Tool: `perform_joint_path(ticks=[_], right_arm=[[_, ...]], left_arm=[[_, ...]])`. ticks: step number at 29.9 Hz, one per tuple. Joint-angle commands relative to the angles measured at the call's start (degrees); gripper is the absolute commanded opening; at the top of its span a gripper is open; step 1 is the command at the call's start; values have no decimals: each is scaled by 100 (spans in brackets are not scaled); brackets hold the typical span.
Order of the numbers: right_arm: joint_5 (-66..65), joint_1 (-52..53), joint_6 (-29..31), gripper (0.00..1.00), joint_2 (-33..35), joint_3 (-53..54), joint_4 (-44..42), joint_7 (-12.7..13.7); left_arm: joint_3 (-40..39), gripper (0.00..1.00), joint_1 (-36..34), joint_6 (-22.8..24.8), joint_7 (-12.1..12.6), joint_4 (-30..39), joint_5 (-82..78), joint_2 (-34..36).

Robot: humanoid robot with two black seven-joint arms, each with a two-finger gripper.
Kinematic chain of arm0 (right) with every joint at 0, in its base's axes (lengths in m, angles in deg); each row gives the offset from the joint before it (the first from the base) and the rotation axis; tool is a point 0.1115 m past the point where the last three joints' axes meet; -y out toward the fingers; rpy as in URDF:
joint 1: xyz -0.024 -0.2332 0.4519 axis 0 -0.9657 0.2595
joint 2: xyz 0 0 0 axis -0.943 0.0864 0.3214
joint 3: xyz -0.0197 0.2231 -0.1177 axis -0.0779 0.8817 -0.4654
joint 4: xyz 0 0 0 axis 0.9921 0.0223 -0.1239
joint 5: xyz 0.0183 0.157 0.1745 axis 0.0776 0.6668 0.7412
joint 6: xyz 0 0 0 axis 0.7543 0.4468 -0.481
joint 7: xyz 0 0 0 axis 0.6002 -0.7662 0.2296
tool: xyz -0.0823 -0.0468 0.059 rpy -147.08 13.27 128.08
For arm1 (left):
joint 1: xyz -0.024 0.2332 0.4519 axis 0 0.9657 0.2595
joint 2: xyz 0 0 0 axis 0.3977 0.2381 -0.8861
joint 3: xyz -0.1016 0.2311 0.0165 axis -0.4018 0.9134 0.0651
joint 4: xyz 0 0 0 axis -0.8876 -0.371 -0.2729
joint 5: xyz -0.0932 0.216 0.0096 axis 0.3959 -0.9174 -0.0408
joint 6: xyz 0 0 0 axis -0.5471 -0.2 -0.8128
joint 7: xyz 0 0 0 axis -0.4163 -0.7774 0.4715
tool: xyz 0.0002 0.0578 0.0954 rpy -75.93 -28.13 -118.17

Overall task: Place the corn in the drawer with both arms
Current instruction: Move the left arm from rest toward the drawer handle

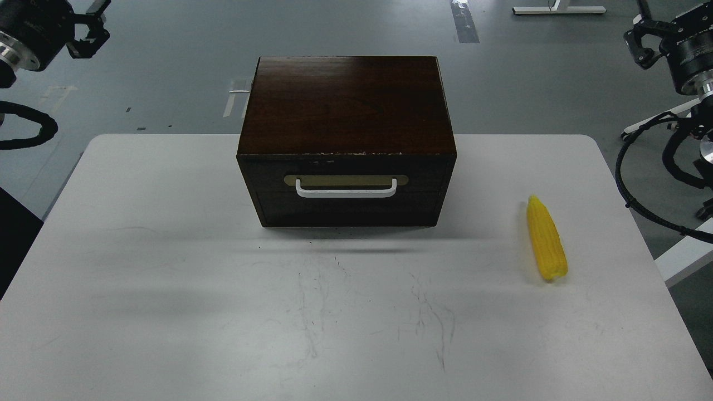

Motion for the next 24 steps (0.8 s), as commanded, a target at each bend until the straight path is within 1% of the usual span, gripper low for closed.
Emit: perform_joint_path(ticks=[1, 3, 4, 5, 7, 8, 9, 10, 12, 13, 15, 19, 21, 23, 24], right_arm=[[0, -1, 0, 100, -4, 0, -5, -2], [0, 8, 0, 100, 5, 0, -5, -2], [0, 8, 0, 100, 5, 0, -5, -2], [0, 8, 0, 100, 5, 0, -5, -2], [0, 17, 0, 100, 5, 8, -5, -2], [0, 17, 0, 100, 5, 26, 4, 6], [0, 17, 0, 100, 14, 26, -5, -2], [0, 17, 0, 100, 23, 26, -5, -2], [0, 17, 0, 100, 31, 26, 4, -2], [0, 17, 0, 100, 31, 26, 4, -2], [0, 17, 0, 100, 58, 35, 4, -2], [0, 17, 0, 100, 67, 52, 4, -2], [0, 17, 0, 100, 75, 70, -5, -2], [0, 8, 0, 100, 128, 70, -14, -2], [0, 8, 0, 100, 137, 70, -14, -2]], left_arm=[[22, 95, -390, -1, 7, 700, -772, 117], [22, 95, -575, -1, -28, 1637, -1692, 371], [22, 95, -610, -1, -63, 1912, -1949, 433], [22, 95, -646, -1, -159, 2480, -2465, 512], [13, 95, -655, -1, -274, 3010, -2986, 565], [13, 95, -663, -1, -352, 3526, -3511, 592], [13, 95, -672, -1, -371, 3975, -4099, 592], [4, 94, -690, -1, -379, 4171, -4392, 583], [13, 95, -742, -1, -380, 4812, -5523, 505], [13, 95, -743, -1, -380, 4815, -5529, 504], [22, 95, -743, -1, -388, 5226, -6500, 207], [171, 95, -760, -1, -432, 5474, -7505, -67], [434, 95, -795, -1, -476, 5614, -7936, -102], [828, 95, -935, -1, -476, 5685, -8366, -417], [900, 94, -953, -1, -476, 5668, -8455, -532]])
